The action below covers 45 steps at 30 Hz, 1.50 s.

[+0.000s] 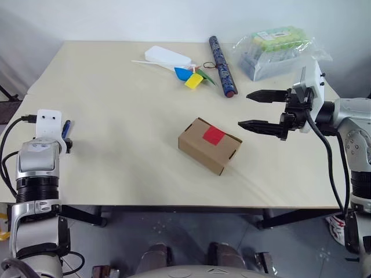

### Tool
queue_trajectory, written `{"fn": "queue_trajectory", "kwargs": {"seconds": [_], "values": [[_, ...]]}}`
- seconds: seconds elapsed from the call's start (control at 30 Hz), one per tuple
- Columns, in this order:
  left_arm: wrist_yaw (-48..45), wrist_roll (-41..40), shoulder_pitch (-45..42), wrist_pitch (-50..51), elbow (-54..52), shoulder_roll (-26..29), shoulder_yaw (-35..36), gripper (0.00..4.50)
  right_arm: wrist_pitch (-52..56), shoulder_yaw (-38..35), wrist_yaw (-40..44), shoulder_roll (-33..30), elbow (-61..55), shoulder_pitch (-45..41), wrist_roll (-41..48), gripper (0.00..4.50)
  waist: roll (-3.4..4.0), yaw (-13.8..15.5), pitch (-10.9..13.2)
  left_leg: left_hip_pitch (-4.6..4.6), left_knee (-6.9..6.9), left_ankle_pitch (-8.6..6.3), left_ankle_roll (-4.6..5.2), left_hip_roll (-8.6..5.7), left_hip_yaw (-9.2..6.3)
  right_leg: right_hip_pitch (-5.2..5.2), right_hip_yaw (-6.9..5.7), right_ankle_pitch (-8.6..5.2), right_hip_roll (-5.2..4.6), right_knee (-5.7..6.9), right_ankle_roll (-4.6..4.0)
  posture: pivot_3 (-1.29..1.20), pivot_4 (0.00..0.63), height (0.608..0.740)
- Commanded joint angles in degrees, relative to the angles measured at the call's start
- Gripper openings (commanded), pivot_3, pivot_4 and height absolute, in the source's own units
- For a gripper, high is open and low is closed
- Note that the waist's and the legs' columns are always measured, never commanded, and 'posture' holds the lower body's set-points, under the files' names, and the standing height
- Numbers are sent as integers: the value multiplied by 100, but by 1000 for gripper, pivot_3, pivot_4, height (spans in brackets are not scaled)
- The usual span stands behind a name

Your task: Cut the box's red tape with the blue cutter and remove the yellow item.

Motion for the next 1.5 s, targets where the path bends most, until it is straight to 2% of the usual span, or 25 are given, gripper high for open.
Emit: {"fn": "queue_trajectory", "kwargs": {"seconds": [0.03, 0.17, 0.3, 0.47, 0.6, 1.13, 1.5], "values": [[-250, -19, 107, 204, -78, -127, -198, 3488, -87, -87, -16, -40, -116, -91, 51, 4500, 2, 0, -1, 0, 0, 0, 0, 0, 0, 0, 0, 0, -1, 0, 0, 0, 150, 740], [-283, -77, 167, 360, -200, -47, 107, 3488, -37, -125, -30, -79, -170, -49, 74, 4500, 2, -17, -1, 0, 0, 0, 0, 0, -1, -1, 0, 0, -1, 0, 0, 0, 150, 740], [-394, -421, 67, 526, -103, -175, 765, 3488, -10, -128, -39, -89, -198, -31, 82, 4500, 2, -47, -1, 0, -1, 0, 0, 2, -3, -2, 0, 0, 0, 0, 0, 0, 150, 740], [-597, -628, 216, 326, 124, -151, 1139, 3488, 34, -114, -45, -98, -213, -47, 92, 4500, 2, -43, -1, 0, -1, 0, 0, 2, -4, -2, -1, 0, 0, 0, 0, 0, 150, 740], [-844, -597, 410, -12, 368, 5, 1014, 3488, 93, -104, -30, -133, -239, -76, 105, 4500, 3, -52, -1, 5, -2, 0, 0, 3, -4, -2, 1, 0, 0, 0, 0, 0, 150, 740], [-1124, -586, 638, -170, 787, 433, 990, 3488, 172, -129, -26, -219, -257, -126, 80, 4500, 14, -160, -7, 22, -13, -1, 0, 7, -2, -8, 26, -1, 0, 8, -2, 0, 150, 740], [-1313, -933, 702, -287, 1345, 614, 1460, 3488, 379, -215, -107, -154, -400, -201, 290, 4500, 26, -218, -14, 28, -14, -1, 0, 10, 6, -11, 35, -2, 0, 12, -3, 0, 150, 740]]}}
